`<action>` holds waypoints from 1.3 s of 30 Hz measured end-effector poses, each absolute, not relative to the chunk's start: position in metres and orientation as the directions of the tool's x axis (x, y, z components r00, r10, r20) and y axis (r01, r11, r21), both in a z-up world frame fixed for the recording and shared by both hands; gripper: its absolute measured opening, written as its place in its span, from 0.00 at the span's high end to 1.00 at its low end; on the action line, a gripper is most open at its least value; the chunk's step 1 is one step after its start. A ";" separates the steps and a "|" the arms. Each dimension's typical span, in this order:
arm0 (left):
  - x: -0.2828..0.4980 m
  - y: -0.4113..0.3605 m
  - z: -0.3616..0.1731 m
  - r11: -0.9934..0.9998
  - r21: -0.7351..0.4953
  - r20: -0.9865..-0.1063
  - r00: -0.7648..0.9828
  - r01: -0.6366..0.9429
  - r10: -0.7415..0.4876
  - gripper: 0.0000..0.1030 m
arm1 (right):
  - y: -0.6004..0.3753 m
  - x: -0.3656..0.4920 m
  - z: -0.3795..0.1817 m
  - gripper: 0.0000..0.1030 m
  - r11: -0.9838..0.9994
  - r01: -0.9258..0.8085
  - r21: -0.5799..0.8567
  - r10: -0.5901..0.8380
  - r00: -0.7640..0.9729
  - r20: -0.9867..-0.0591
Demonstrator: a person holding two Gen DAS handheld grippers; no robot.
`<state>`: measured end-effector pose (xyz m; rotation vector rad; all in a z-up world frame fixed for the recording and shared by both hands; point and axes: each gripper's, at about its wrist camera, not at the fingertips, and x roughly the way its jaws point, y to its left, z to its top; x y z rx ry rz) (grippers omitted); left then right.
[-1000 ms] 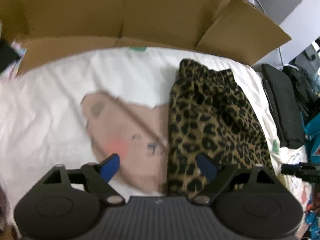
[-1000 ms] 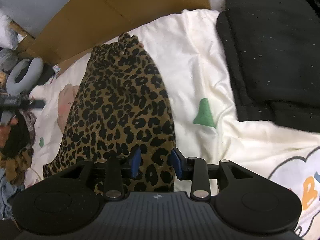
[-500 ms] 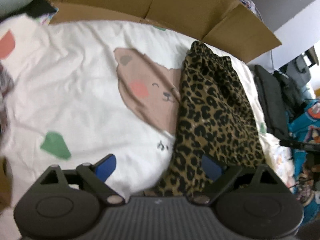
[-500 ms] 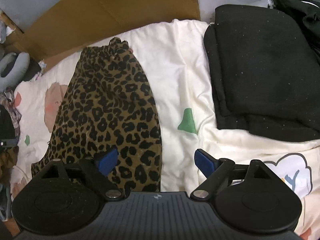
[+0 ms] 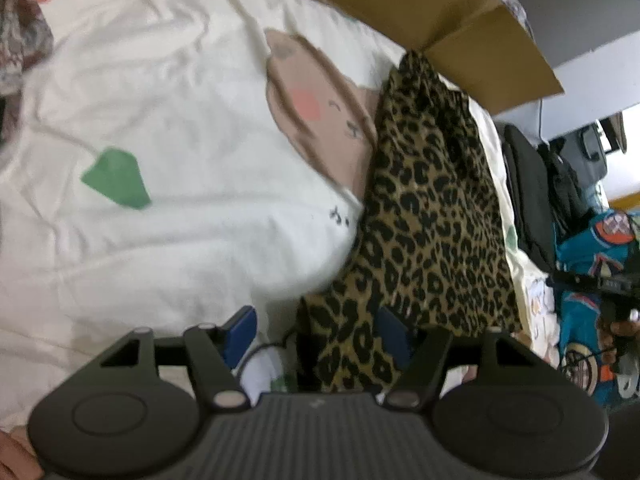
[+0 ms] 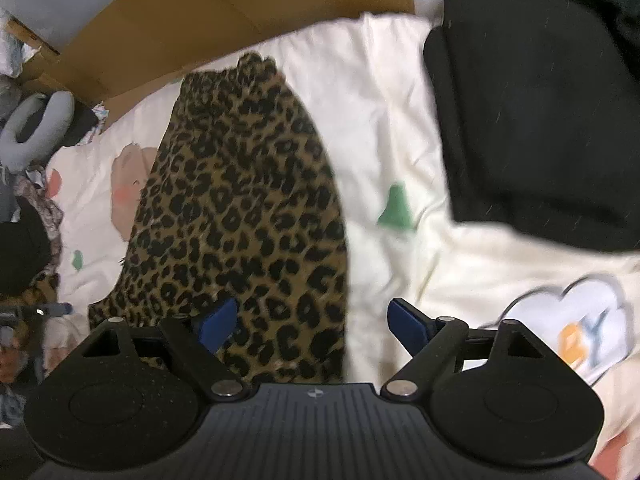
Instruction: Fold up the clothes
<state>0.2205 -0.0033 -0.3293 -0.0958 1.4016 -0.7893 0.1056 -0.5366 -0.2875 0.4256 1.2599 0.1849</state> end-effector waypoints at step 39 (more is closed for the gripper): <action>0.215 0.005 -0.394 0.635 -0.738 -0.673 -0.315 0.227 -0.670 0.53 | -0.547 0.072 -0.362 0.24 0.802 0.194 0.564 0.514 0.256 -0.819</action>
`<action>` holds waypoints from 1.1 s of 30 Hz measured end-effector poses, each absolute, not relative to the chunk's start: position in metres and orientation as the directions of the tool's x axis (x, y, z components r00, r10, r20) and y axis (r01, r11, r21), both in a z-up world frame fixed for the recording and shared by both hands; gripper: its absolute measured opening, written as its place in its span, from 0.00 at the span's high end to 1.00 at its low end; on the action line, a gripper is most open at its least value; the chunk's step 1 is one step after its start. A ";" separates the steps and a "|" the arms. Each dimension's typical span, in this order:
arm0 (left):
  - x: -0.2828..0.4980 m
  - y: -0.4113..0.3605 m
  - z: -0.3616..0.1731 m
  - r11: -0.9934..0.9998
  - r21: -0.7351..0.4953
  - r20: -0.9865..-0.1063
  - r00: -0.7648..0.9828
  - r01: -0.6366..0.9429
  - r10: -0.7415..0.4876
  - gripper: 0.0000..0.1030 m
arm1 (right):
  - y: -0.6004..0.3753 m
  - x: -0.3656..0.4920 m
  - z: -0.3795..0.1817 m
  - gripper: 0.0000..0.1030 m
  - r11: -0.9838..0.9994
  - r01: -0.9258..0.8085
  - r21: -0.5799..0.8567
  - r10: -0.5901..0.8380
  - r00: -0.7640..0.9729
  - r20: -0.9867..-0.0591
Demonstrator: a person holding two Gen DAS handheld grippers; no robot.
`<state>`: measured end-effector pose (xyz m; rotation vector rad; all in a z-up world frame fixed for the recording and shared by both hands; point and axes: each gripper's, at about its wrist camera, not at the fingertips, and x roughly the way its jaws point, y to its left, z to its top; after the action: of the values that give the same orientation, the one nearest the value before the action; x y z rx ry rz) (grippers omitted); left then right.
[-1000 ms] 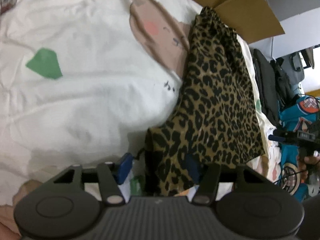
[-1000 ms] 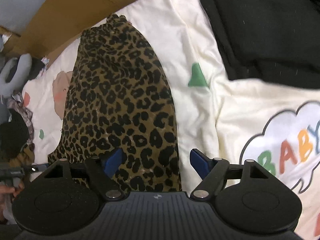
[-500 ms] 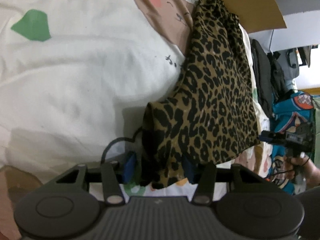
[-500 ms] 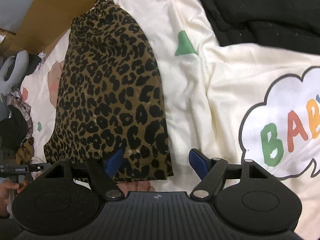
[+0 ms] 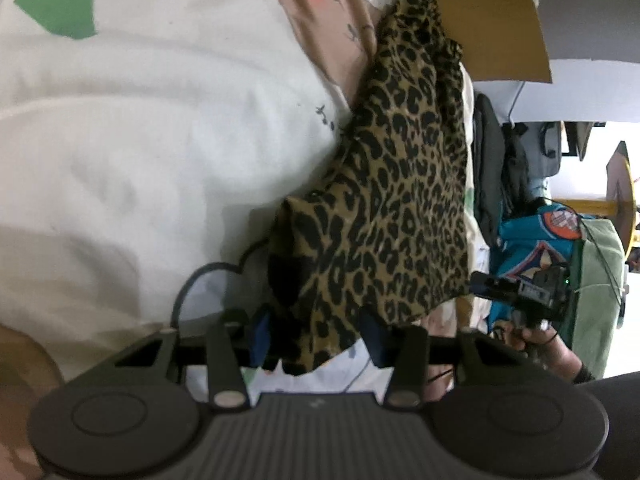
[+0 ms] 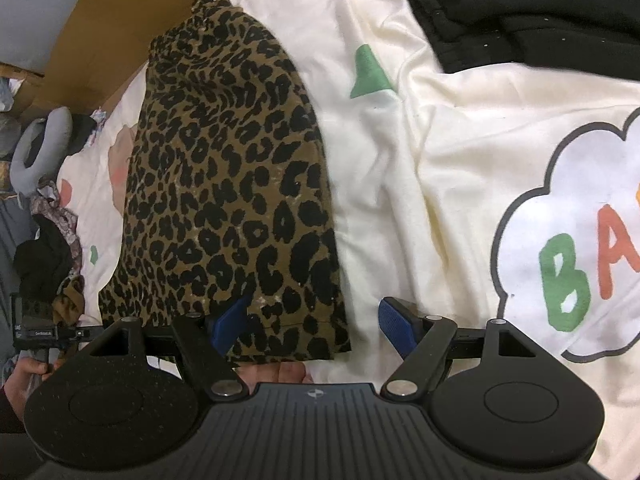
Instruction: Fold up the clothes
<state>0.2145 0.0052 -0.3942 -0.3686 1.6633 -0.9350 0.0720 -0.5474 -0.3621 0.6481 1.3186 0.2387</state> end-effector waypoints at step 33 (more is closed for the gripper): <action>0.210 0.009 -0.397 0.684 -0.698 -0.716 -0.234 0.214 -0.657 0.91 | -0.548 0.084 -0.366 0.44 0.826 0.067 0.559 0.524 0.274 -0.807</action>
<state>0.2101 0.0087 -0.3974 -0.3695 1.6149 -0.8455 0.0842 -0.5484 -0.3663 0.5522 1.2719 0.3289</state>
